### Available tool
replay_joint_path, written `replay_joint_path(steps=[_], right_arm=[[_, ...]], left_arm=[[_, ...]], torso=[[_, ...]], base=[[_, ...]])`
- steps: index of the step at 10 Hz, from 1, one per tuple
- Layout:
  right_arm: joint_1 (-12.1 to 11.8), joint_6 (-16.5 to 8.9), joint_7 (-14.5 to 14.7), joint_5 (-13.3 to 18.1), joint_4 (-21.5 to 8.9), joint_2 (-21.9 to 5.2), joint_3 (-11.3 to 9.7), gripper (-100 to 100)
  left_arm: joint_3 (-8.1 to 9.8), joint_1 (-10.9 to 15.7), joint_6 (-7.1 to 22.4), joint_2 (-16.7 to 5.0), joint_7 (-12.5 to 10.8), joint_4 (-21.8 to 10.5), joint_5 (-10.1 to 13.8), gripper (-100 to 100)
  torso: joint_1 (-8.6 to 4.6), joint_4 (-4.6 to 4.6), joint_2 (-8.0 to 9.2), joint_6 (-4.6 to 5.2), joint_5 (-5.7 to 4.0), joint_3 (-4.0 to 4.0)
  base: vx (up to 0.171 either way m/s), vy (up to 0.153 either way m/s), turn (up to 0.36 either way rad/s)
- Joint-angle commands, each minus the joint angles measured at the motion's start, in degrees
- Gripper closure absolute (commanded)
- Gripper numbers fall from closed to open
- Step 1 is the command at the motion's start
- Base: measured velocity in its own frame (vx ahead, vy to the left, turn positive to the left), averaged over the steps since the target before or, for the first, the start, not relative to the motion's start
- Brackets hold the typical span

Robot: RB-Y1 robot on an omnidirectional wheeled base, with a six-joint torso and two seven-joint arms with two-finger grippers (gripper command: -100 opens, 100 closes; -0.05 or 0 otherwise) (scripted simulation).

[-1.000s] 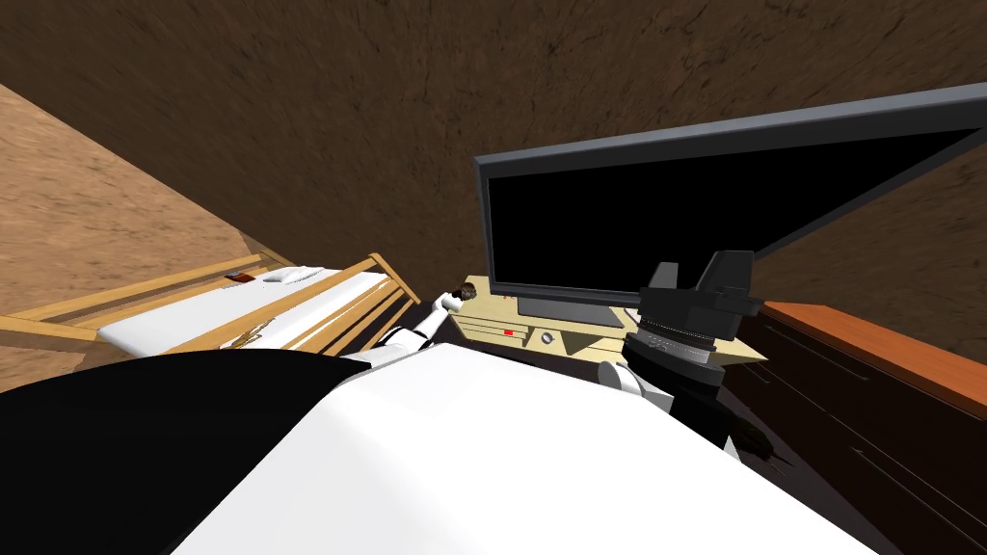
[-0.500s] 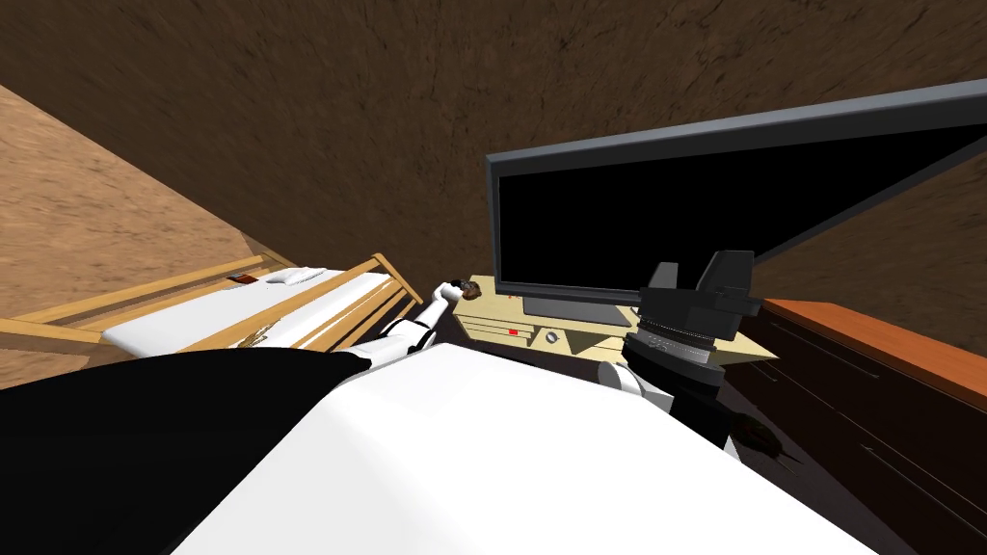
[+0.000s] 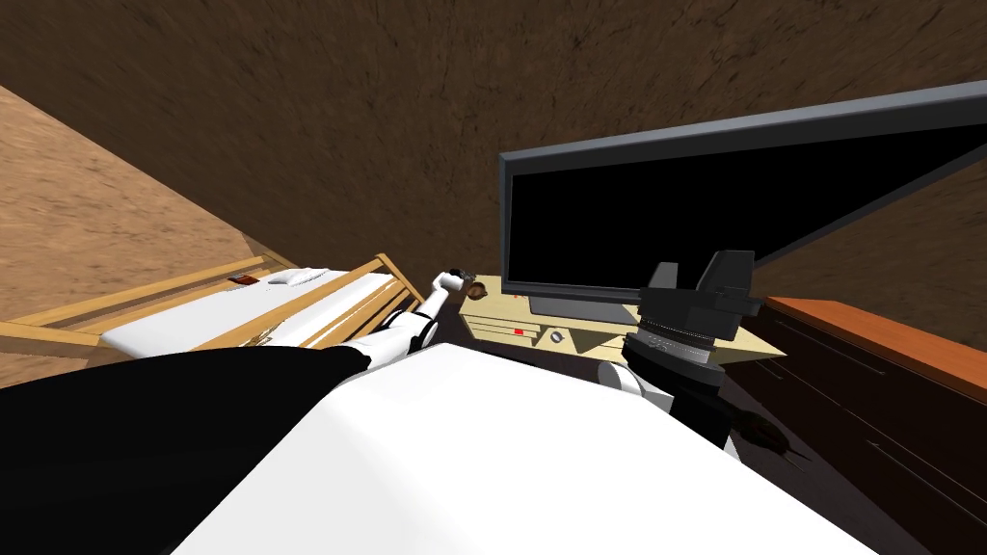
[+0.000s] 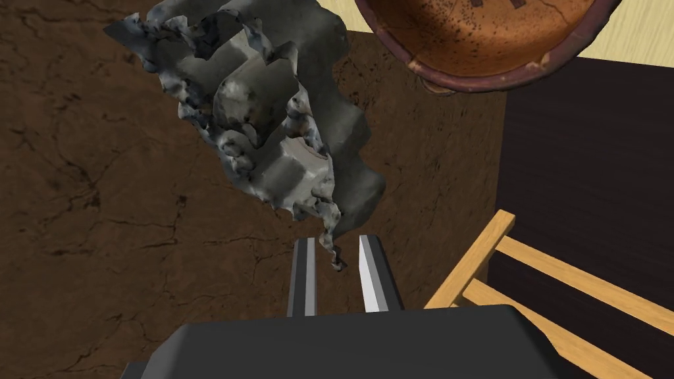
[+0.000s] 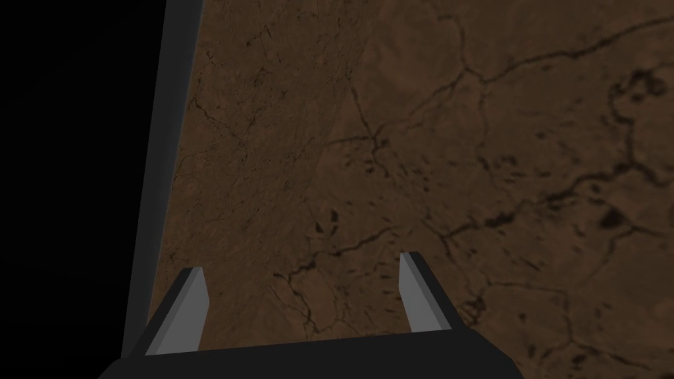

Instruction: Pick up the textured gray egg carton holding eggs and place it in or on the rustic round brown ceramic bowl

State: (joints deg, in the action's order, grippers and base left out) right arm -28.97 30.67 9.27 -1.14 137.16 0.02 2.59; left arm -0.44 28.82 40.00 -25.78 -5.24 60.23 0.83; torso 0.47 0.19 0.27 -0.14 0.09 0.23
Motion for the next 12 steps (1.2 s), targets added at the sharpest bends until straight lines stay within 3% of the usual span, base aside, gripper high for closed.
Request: replay_joint_path(steps=[1,5,12], right_arm=[[0.00,0.00,0.00,0.00,0.00,0.00,0.00,0],[0.00,0.00,0.00,0.00,0.00,0.00,0.00,0],[0.00,0.00,0.00,0.00,0.00,0.00,0.00,0]], left_arm=[[0.47,1.93,2.22,0.31,-1.37,0.56,1.69,100],[0.42,3.55,5.70,2.04,-2.53,1.24,6.09,100],[-0.22,4.07,11.07,6.75,-3.91,1.05,14.18,100]], torso=[[0.00,0.00,0.00,0.00,0.00,0.00],[0.04,-0.10,-0.11,0.02,0.08,-0.10],[-0.08,-0.15,-0.20,0.00,0.07,-0.17]], base=[[-0.035,0.150,-0.037],[-0.010,0.133,-0.069],[-0.003,0.102,-0.079]])
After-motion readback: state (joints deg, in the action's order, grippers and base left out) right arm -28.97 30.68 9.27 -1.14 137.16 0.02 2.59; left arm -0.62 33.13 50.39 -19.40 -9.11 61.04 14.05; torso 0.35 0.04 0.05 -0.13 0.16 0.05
